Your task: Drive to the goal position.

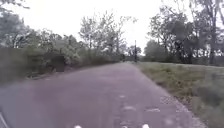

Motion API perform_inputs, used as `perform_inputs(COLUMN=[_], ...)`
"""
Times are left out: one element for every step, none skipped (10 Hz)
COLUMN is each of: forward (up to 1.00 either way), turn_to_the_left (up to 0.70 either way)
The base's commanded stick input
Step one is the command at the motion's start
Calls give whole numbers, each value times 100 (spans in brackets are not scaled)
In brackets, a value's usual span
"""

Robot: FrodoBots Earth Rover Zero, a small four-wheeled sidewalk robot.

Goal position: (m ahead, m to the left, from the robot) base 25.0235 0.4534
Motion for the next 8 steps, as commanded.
perform_inputs(forward=[100, 100, 100, 100, 100, 100, 100, 100], turn_to_the_left=[0, 0, 0, 0, 0, 0, 0, 0])
